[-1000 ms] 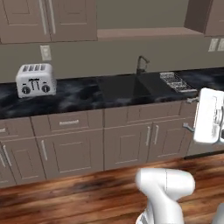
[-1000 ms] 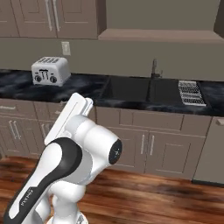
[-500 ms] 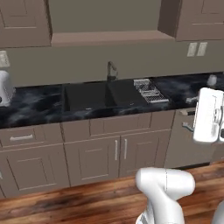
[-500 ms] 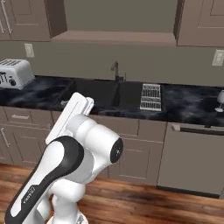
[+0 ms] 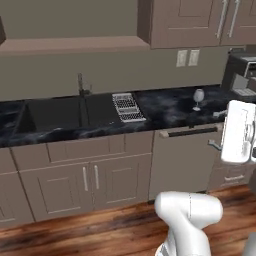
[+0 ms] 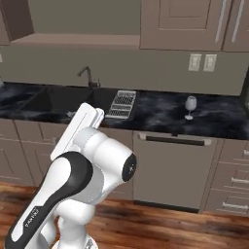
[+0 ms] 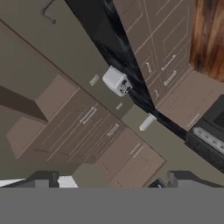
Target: Retrieve the wine glasses from the counter and place one next to each plate.
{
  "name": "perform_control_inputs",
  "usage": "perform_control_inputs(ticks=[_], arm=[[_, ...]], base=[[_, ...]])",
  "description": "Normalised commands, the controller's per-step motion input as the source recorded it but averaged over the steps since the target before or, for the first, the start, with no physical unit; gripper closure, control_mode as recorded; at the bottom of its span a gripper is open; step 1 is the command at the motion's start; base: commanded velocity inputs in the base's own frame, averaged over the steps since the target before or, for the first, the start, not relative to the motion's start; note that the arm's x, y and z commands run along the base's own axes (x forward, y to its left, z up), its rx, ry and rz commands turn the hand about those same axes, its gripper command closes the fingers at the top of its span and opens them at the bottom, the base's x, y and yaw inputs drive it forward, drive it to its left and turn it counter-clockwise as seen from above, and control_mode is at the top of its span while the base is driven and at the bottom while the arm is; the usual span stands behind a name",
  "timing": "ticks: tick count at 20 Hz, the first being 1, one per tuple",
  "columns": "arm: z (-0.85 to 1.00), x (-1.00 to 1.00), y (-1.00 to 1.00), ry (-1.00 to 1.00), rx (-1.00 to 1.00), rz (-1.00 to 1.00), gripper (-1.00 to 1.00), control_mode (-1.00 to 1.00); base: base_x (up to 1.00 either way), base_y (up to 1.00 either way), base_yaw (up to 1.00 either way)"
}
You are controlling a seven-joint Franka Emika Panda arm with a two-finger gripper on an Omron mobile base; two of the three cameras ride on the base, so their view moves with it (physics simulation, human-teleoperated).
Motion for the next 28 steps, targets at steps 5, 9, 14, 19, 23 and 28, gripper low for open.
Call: perform_control_inputs(ticks=[5, 9, 14, 19, 23, 28], arm=[[0.00, 0.00, 0.00, 0.00, 0.00, 0.00, -1.00, 1.00], [0.00, 0.00, 0.00, 0.00, 0.00, 0.00, -1.00, 1.00], [0.00, 0.00, 0.00, 0.00, 0.00, 0.00, -1.00, 1.00], [0.00, 0.00, 0.00, 0.00, 0.00, 0.00, -1.00, 1.00], [0.00, 0.00, 0.00, 0.00, 0.00, 0.00, -1.00, 1.00], [0.00, 0.00, 0.00, 0.00, 0.00, 0.00, -1.00, 1.00]], base=[[0.10, -0.21, -0.56], [0.23, 0.06, -0.77], [0.57, 0.18, -0.42], [1.00, -0.08, 0.00], [0.97, -0.64, 0.02], [0.90, -0.45, 0.01]])
